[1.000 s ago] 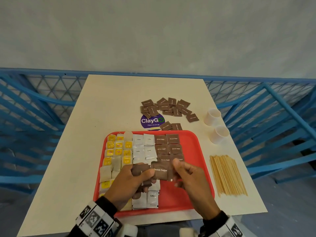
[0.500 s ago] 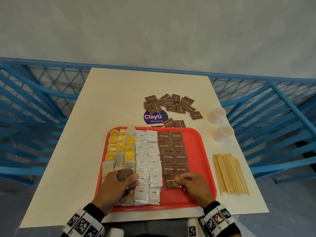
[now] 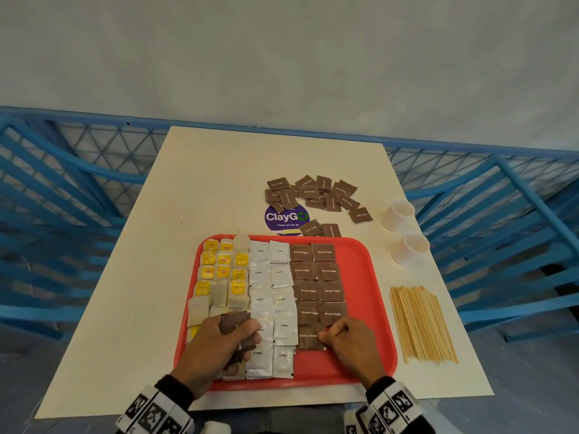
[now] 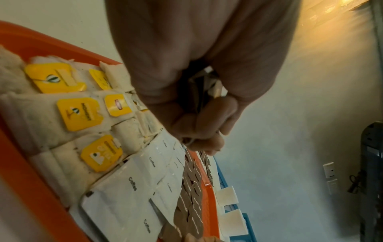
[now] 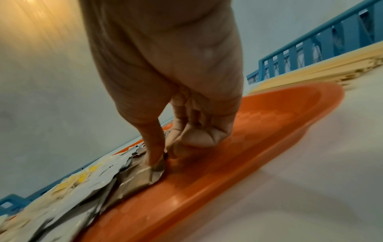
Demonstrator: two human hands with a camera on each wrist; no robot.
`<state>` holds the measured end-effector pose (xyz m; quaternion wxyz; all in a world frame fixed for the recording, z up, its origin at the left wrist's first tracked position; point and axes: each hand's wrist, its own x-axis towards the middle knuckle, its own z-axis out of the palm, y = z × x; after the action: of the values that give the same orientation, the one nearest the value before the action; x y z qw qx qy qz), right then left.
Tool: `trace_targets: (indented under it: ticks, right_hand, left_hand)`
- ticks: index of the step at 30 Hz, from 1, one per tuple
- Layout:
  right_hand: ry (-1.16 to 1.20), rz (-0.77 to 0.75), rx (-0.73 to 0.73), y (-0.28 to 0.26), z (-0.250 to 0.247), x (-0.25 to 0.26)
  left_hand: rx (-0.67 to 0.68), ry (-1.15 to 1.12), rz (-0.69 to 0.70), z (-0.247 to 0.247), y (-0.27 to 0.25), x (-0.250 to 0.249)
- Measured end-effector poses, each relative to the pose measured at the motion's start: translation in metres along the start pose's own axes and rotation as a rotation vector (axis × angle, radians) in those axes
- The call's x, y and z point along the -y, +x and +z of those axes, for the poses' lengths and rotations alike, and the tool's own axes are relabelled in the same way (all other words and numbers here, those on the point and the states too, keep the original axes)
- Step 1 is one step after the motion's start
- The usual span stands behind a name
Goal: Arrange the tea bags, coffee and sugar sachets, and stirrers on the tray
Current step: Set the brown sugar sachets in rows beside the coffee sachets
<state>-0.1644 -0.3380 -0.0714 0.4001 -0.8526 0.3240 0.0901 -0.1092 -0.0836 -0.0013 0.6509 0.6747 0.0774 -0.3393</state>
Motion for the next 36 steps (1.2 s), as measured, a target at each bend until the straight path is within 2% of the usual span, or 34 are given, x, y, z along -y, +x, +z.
trace_targets:
  ticks: [6, 9, 11, 13, 15, 17, 19, 21, 23, 25, 28, 31, 33, 34, 36]
  right_hand:
    - [0.032, -0.061, 0.036, -0.007, -0.017, 0.011]
    - [0.136, -0.243, 0.05, -0.03, -0.045, 0.044]
    - [0.261, -0.353, 0.185, -0.053, -0.062, 0.074]
    - [0.296, -0.402, 0.299, -0.069, -0.073, 0.096]
    - [0.303, -0.442, 0.309, -0.072, -0.077, 0.106]
    - [0.378, -0.417, 0.255, -0.071, -0.077, 0.107]
    - [0.524, -0.303, 0.207, -0.07, -0.076, 0.102]
    - [0.624, -0.234, 0.197, -0.074, -0.075, 0.097]
    - [0.645, -0.23, 0.23, -0.081, -0.074, 0.094]
    - [0.649, -0.267, 0.256, -0.086, -0.075, 0.096]
    - [0.666, -0.329, 0.169, -0.089, -0.074, 0.099]
    - [0.763, -0.31, 0.123, -0.091, -0.071, 0.1]
    - [0.846, -0.252, 0.122, -0.09, -0.072, 0.099]
    - [0.887, -0.228, 0.121, -0.09, -0.072, 0.099]
    - [0.913, -0.222, 0.132, -0.091, -0.072, 0.099]
  left_hand:
    - [0.137, -0.252, -0.08, 0.008, -0.003, -0.013]
    - [0.294, -0.322, -0.059, 0.016, -0.007, -0.025]
    - [0.364, -0.274, -0.015, 0.025, -0.01, -0.033]
    - [0.398, -0.167, 0.049, 0.035, -0.012, -0.04]
    - [0.432, -0.03, 0.102, 0.042, -0.012, -0.046]
    - [0.415, 0.055, 0.134, 0.045, -0.012, -0.05]
    - [0.335, 0.056, 0.175, 0.044, -0.012, -0.055]
    - [0.226, 0.025, 0.223, 0.042, -0.012, -0.059]
    - [0.151, 0.022, 0.268, 0.04, -0.011, -0.061]
    - [0.154, 0.082, 0.303, 0.041, -0.012, -0.064]
    - [0.194, 0.118, 0.346, 0.043, -0.016, -0.064]
    - [0.139, -0.031, 0.384, 0.038, -0.017, -0.064]
    - [0.108, -0.132, 0.353, 0.037, -0.019, -0.065]
    - [0.12, -0.11, 0.333, 0.038, -0.022, -0.064]
    - [0.181, 0.074, 0.315, 0.044, -0.026, -0.06]
